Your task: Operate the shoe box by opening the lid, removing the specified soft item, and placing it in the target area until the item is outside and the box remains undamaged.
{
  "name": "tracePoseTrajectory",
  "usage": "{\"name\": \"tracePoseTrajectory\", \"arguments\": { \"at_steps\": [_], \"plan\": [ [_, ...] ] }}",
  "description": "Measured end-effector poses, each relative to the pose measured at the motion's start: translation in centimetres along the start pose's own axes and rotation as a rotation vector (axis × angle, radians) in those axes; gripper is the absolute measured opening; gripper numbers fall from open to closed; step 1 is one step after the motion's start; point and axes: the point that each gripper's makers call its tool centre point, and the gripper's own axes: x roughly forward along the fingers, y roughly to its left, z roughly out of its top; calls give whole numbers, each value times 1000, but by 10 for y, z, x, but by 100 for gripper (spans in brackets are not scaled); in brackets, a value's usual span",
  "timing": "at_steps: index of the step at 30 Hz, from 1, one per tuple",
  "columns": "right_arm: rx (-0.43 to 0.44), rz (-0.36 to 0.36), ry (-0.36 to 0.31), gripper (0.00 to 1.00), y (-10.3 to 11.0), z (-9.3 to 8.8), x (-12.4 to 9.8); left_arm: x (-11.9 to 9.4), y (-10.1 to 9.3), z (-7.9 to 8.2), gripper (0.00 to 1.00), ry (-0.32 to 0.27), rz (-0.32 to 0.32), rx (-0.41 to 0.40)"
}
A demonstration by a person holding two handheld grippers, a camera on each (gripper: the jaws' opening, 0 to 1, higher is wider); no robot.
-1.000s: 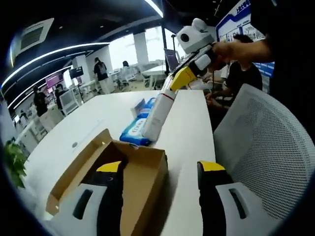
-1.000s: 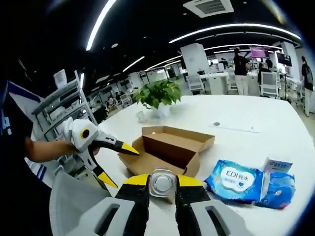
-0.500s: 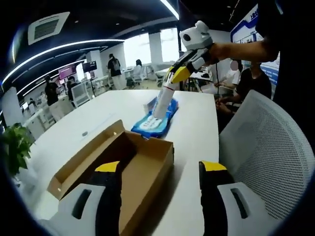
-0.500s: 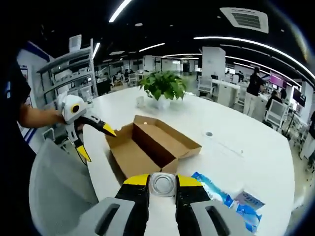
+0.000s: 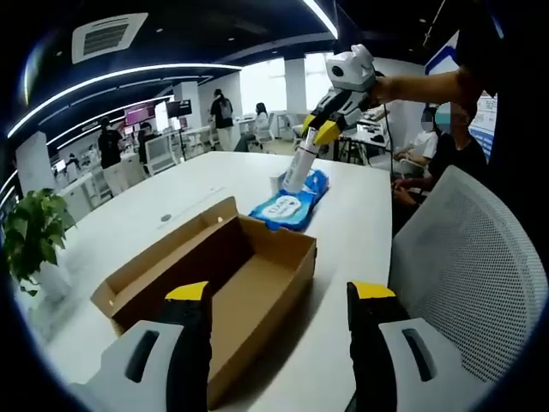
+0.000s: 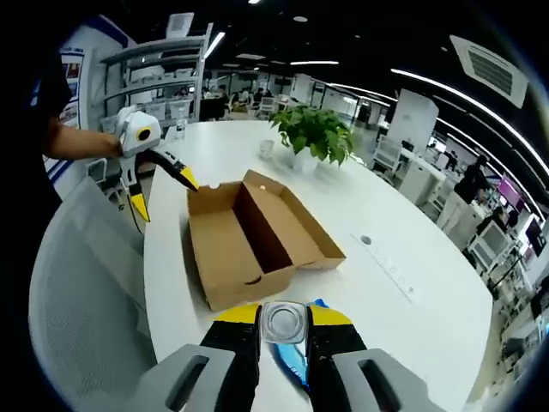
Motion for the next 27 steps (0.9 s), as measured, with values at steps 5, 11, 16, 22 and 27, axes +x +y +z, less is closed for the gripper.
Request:
{"name": "tracePoseTrajectory", "arguments": {
  "at_steps": [5, 11, 16, 22, 27],
  "plan": [
    [-105, 18, 24, 15, -14, 2, 4, -8, 7, -5, 65, -2, 35, -24],
    [-167, 22, 47, 15, -37, 3, 11, -17, 14, -12, 65, 0, 71, -44],
    [-228, 33, 75, 15, -53, -2, 19, -26, 20, -18, 65, 6, 98, -65],
    [-291, 56, 102, 15, -68, -10, 32, -36, 28, -27, 65, 13, 137, -90],
    [-341, 77, 119, 15, -78, -19, 43, -44, 35, -34, 64, 20, 173, -112]
  ]
}}
